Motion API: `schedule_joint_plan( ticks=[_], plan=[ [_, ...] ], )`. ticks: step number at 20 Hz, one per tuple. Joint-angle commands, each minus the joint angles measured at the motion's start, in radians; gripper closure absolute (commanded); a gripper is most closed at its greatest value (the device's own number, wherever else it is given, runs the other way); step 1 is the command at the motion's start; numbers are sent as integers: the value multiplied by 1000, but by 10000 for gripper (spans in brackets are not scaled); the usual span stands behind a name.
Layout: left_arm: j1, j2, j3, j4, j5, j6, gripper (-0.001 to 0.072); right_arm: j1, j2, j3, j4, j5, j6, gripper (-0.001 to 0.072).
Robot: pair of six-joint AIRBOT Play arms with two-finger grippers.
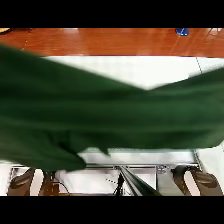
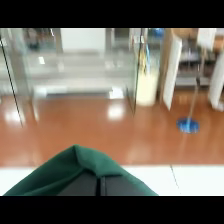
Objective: Fold the shirts.
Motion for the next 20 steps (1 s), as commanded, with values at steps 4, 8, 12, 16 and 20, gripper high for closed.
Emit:
schedule_joint_plan(
  ticks=[4,8,12,16,20],
  plan=[
    [6,-54,24,60,-397,-68,691,39,-97,-3,-6,446,-40,691],
    [19,-155,-112,62,-395,-44,691,93,-238,-175,-64,444,-55,691],
    [-9,-267,-422,59,-255,-22,690,108,-456,-352,-82,364,-92,691],
    [-189,-432,-658,60,-10,45,691,108,-695,-352,-56,165,-92,691],
    [-345,-640,-668,67,271,79,691,108,-840,-352,4,-93,-96,690]
  ],
)
